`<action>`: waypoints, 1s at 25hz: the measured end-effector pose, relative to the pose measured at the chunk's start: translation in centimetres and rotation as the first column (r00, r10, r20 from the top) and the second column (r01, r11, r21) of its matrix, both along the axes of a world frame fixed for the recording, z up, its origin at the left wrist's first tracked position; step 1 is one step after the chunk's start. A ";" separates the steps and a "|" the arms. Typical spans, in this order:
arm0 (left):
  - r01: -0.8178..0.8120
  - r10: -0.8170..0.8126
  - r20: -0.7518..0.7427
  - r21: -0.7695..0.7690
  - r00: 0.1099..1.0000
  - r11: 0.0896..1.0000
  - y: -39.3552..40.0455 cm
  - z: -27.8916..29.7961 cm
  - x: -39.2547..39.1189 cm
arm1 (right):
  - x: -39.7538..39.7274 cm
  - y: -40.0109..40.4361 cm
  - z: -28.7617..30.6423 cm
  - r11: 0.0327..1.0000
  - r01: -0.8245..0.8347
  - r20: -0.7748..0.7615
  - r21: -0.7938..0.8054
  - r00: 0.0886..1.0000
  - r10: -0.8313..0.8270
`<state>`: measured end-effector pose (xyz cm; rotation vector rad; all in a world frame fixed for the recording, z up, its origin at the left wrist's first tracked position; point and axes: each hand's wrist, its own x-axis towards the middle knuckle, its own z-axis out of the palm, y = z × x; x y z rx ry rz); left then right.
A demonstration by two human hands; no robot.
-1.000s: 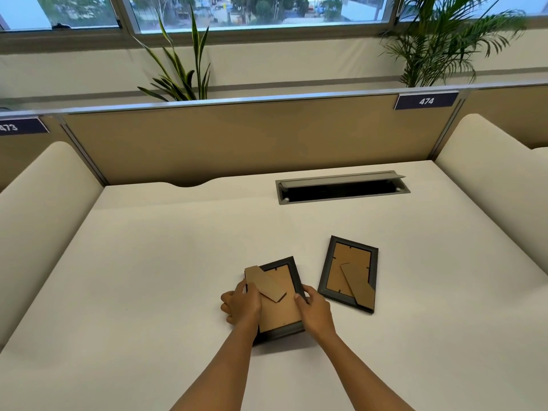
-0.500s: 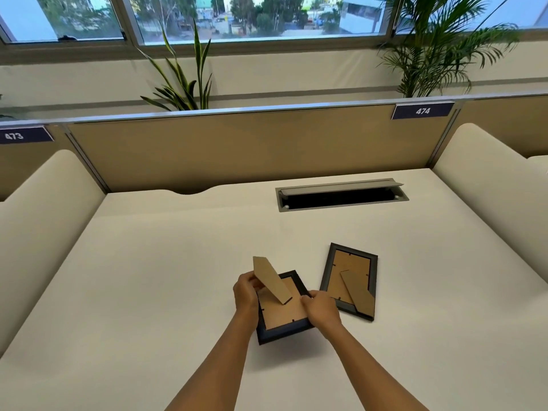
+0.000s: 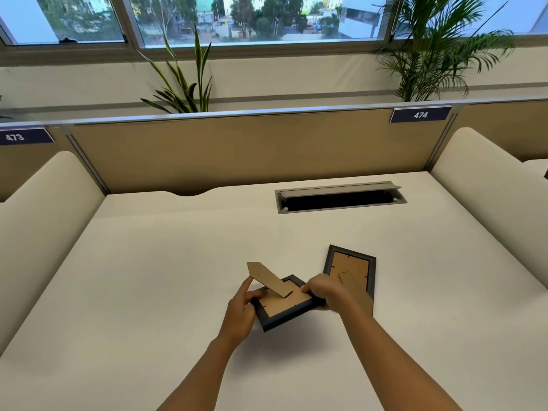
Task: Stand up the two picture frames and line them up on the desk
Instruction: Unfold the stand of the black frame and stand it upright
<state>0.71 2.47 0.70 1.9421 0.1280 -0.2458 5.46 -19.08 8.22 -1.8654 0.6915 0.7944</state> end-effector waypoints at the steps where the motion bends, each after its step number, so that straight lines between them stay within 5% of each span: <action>1: 0.031 -0.031 0.005 0.014 1.000 0.999 0.3 -0.2 0.0 | 0.4 -0.1 0.3 1.000 0.002 -0.002 -0.006 1.000 -0.002; 6: 0.176 -0.180 0.027 0.112 0.983 0.978 0.5 0.6 0.2 | 1.8 -1.2 1.6 0.983 0.118 -0.098 0.138 0.990 -0.105; 15: 0.062 -0.083 0.194 0.112 0.978 0.992 0.1 0.0 1.3 | 1.3 -2.0 -0.6 0.778 0.343 -0.124 0.526 0.936 -0.330; 20: 0.002 -0.020 0.166 0.104 0.986 0.995 0.9 0.3 2.6 | -1.6 -1.4 -5.3 0.938 0.242 0.262 0.247 0.915 -0.306; 22: -0.034 0.024 0.126 0.078 0.992 0.996 1.3 0.5 3.1 | -3.1 -0.8 -7.1 0.991 0.128 0.511 -0.024 0.854 -0.098; 25: -0.064 0.052 0.119 0.100 0.992 0.993 2.2 0.7 4.2 | -5.4 0.4 -8.9 0.951 -0.074 0.630 -0.300 0.733 0.256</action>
